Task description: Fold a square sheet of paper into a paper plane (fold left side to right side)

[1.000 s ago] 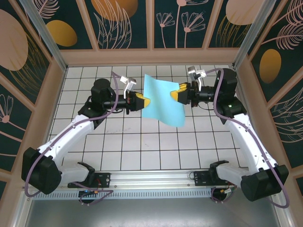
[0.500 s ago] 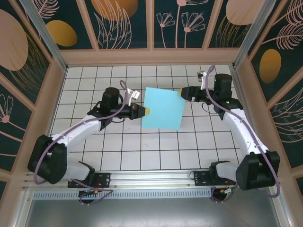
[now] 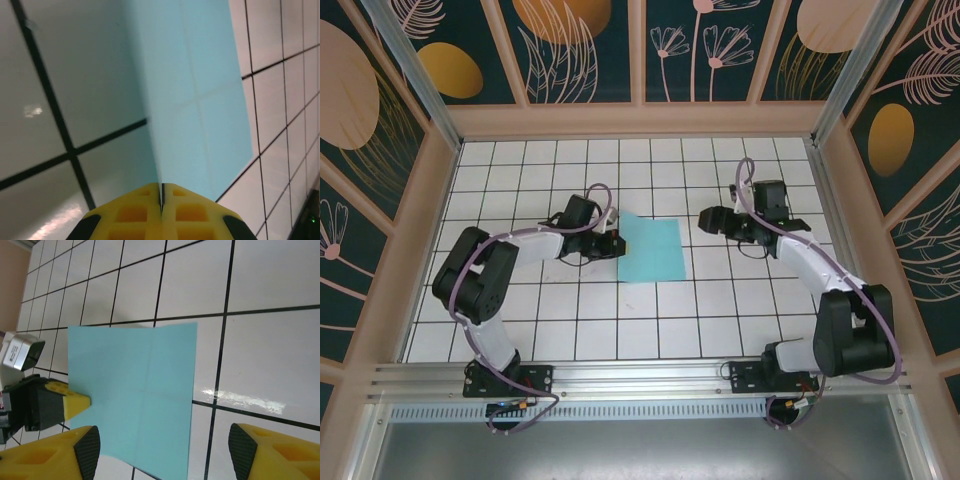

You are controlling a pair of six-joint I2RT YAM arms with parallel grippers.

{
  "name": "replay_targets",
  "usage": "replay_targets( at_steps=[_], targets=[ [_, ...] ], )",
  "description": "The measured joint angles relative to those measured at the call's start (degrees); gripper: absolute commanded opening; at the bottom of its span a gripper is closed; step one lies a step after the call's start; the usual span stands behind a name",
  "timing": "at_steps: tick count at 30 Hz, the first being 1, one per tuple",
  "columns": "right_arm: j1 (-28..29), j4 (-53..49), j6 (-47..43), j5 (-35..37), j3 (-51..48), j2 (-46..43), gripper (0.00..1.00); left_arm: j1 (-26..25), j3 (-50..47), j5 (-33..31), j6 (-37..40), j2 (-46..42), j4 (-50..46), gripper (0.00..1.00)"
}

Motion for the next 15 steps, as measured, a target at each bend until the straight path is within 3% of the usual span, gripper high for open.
replay_targets(
  at_steps=[4,15],
  targets=[
    [1.8,2.6,1.7,-0.3,-0.3,2.7,0.63,0.2,3.2,-1.3,0.2,1.3,-1.5,0.0],
    [7.8,6.1,8.5,-0.4,3.9,17.2,0.6,0.2,6.2,-1.8,2.9,3.0,-5.9,0.0]
  ],
)
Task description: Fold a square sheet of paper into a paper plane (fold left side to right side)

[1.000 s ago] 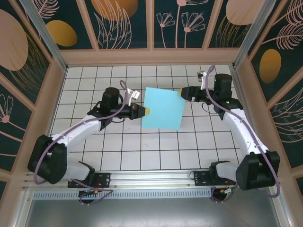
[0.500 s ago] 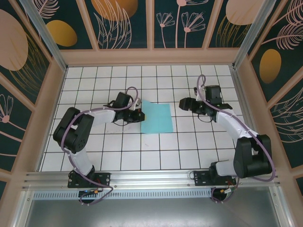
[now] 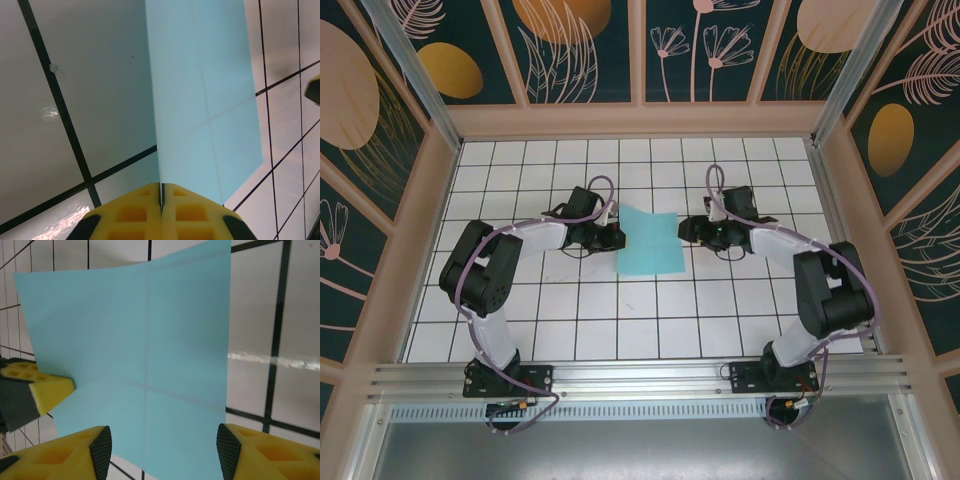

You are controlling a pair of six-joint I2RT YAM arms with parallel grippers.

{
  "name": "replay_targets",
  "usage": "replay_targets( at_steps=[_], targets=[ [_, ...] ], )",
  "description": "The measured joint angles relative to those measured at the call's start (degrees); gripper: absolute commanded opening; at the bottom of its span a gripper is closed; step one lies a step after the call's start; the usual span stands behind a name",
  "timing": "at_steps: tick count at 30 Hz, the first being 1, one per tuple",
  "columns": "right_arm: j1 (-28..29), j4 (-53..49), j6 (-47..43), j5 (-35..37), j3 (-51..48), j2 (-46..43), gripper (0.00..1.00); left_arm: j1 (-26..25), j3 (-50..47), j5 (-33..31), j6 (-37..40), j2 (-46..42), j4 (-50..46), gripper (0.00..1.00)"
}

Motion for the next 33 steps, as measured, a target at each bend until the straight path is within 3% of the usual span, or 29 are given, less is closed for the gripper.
replay_targets(
  at_steps=[14,28,33],
  targets=[
    [3.5,0.8,2.9,1.6,7.8,9.3,0.61,0.0,0.6,0.2,1.3,1.0,-1.7,0.0],
    [4.9,-2.9,1.9,6.1,9.2,11.5,0.61,0.0,2.8,0.2,1.9,1.7,-3.2,0.0],
    [4.9,-2.9,1.8,6.2,9.2,11.5,0.61,0.0,3.0,0.2,1.8,2.1,-3.2,0.21]
  ],
)
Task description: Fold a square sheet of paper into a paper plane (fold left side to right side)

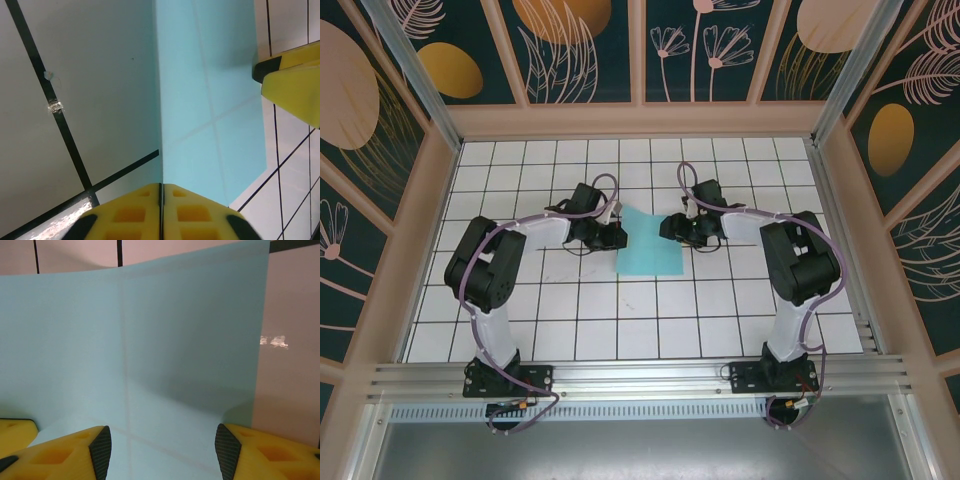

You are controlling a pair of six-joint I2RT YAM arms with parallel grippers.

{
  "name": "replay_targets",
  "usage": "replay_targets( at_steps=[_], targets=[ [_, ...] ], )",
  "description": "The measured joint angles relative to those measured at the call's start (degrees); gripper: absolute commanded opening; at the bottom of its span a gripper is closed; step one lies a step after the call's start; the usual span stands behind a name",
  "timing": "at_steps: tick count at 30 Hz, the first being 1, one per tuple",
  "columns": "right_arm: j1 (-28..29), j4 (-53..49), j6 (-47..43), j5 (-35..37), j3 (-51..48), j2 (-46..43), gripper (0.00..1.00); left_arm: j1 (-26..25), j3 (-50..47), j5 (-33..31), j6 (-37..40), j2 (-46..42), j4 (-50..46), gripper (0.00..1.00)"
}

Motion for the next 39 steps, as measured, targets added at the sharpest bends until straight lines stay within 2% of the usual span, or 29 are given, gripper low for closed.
replay_targets(
  at_steps=[2,11,18,28,39],
  targets=[
    [0.0,0.0,-0.1,0.0,0.0,0.0,0.61,0.0,0.0,0.5,-0.1,0.0,0.1,0.31],
    [0.0,-0.1,-0.1,0.0,0.0,0.0,0.61,0.0,0.0,5.7,-2.5,-1.5,2.2,0.57],
    [0.0,-0.1,-0.1,0.0,0.0,0.0,0.61,-0.3,-0.3,10.3,-6.7,-3.1,9.0,0.61],
    [-0.2,0.7,0.3,-1.3,-0.2,0.0,0.61,-3.8,0.3,12.1,-9.3,0.0,13.0,0.61],
    [-5.6,5.8,3.4,-8.0,-4.3,-3.2,0.62,-5.0,2.0,12.1,-10.1,2.7,13.7,0.61]
  ],
)
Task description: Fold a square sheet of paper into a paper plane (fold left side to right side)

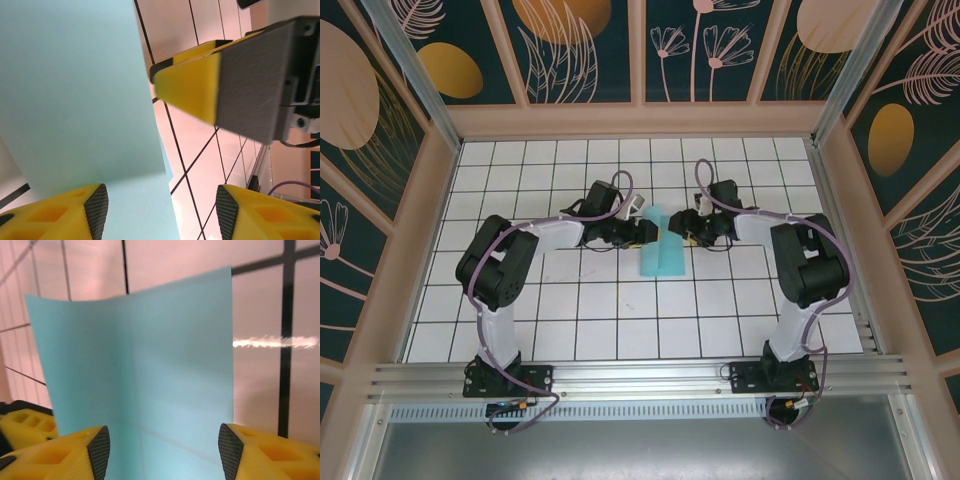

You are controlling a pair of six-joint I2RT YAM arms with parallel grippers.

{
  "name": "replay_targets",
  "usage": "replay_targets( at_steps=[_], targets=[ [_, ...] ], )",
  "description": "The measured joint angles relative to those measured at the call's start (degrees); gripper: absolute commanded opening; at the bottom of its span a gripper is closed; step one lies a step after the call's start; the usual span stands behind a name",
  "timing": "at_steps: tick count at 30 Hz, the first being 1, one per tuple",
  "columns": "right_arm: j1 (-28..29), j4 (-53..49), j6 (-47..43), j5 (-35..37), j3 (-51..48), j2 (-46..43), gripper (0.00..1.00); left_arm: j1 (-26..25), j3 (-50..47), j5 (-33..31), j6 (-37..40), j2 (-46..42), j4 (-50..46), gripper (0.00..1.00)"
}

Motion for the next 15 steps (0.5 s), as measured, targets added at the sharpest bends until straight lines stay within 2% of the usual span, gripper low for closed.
replay_targets(
  at_steps=[6,15],
  targets=[
    [-1.2,6.9,3.3,-6.1,-2.2,-3.5,0.61,0.0,0.2,0.0,-0.2,0.1,0.3,0.61],
    [0.9,13.0,7.7,-11.8,-2.5,-1.0,0.59,-0.1,0.2,0.0,-0.2,0.3,0.3,0.61]
  ],
)
